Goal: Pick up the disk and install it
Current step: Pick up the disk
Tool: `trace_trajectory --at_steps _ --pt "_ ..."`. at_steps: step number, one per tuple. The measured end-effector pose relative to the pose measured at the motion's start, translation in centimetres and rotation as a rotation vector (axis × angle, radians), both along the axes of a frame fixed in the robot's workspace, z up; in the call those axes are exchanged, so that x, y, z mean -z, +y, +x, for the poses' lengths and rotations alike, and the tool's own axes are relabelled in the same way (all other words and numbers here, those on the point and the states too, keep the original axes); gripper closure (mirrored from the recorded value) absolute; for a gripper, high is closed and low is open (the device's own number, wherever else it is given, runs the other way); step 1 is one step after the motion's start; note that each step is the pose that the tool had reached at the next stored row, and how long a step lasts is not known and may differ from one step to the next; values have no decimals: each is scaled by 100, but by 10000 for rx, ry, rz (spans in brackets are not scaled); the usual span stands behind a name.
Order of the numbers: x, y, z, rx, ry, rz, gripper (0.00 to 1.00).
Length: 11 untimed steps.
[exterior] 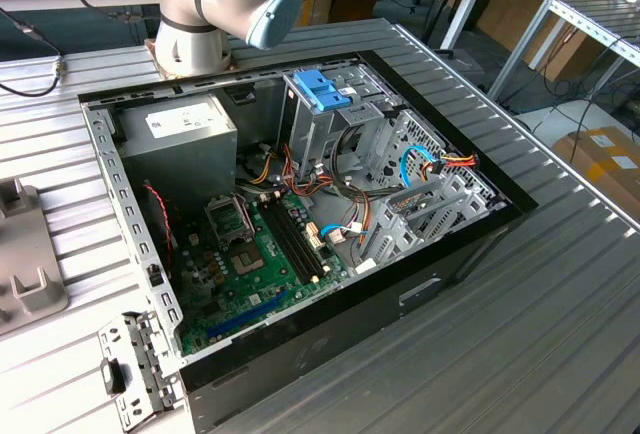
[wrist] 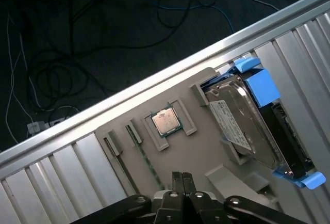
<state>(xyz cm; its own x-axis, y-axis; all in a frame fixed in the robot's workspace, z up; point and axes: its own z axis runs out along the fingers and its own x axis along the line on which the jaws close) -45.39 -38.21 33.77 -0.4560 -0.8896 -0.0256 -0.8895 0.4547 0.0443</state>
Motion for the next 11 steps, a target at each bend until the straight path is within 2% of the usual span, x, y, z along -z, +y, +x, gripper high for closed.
trace_trajectory --at_steps 5,11 --pt "0 0 0 -475 0 0 90" --pt "0 0 0 -1245 0 0 90"
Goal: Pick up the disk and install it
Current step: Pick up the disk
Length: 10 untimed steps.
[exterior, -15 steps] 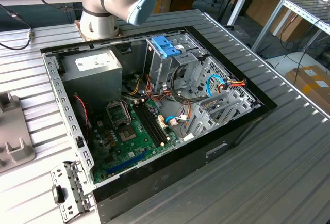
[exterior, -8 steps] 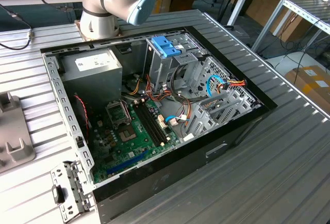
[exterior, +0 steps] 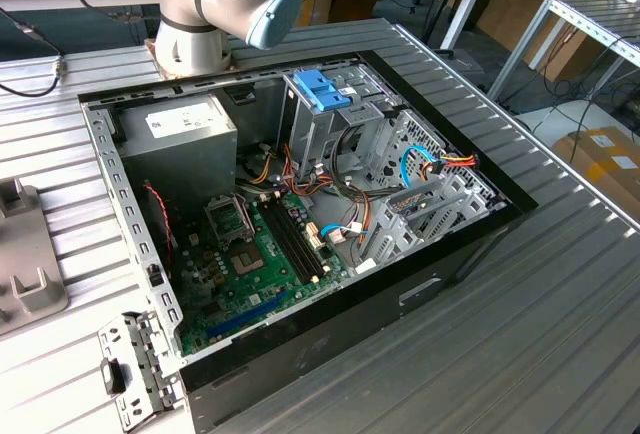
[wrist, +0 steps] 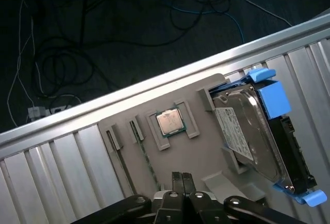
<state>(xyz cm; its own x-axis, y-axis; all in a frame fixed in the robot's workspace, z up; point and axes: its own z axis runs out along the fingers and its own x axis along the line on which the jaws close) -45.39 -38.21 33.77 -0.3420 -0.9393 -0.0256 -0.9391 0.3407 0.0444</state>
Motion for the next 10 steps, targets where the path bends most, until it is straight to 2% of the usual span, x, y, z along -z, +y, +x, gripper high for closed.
trace_trajectory --at_steps 5,10 --pt "0 0 0 -637 0 0 90" --pt "0 0 0 -1080 0 0 90"
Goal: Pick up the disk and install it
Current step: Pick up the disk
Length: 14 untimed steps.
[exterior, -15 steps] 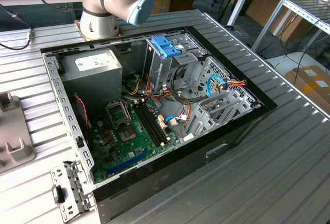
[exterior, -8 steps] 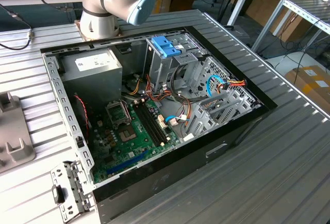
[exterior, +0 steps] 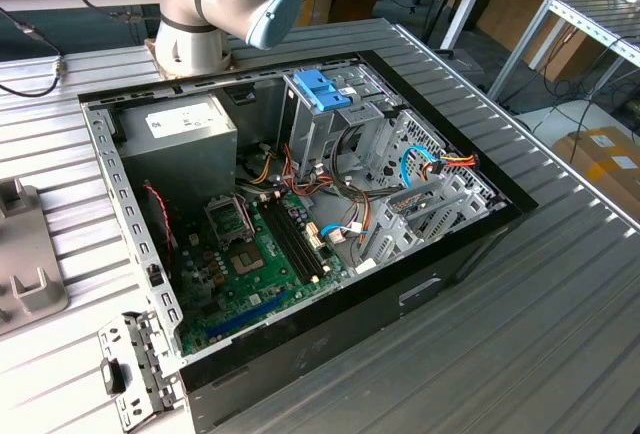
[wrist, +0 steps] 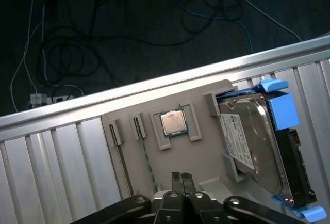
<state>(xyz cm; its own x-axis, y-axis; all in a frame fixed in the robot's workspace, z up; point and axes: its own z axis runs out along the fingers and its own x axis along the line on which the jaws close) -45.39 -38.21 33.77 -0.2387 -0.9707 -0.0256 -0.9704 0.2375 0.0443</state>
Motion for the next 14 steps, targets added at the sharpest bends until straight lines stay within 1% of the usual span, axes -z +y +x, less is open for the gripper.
trace_trajectory --at_steps 2,5,9,11,14 --pt "0 0 0 -256 0 0 90" --pt "0 0 0 -520 0 0 90" --pt "0 0 0 -1153 0 0 90" --pt "0 0 0 -1338 0 0 90" --pt "0 0 0 -1355 0 0 90"
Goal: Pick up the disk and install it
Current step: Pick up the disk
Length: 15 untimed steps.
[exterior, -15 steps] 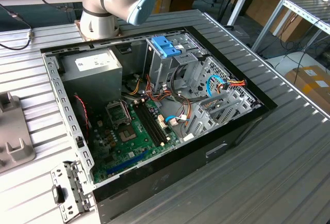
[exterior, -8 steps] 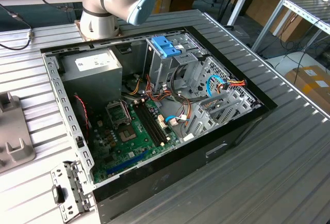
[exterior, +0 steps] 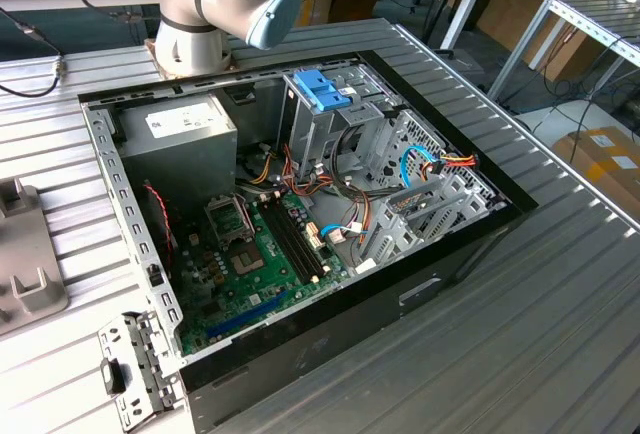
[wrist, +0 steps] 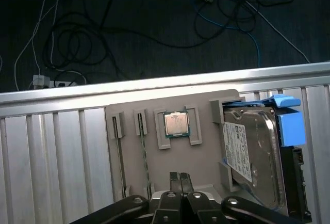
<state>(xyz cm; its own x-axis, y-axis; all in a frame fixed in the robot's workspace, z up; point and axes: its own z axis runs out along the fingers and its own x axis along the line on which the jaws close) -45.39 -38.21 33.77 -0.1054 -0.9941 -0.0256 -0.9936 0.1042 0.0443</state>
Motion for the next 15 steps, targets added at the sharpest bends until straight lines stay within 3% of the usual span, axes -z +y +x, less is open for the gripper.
trace_trajectory --at_steps 5,7,8,10,11,15 --pt "0 0 0 -2 0 0 90" --pt "0 0 0 -4 0 0 77" --pt "0 0 0 -4 1 0 77" --pt "0 0 0 -5 0 0 65" --pt "0 0 0 -6 0 0 65" --pt "0 0 0 -7 0 0 46"
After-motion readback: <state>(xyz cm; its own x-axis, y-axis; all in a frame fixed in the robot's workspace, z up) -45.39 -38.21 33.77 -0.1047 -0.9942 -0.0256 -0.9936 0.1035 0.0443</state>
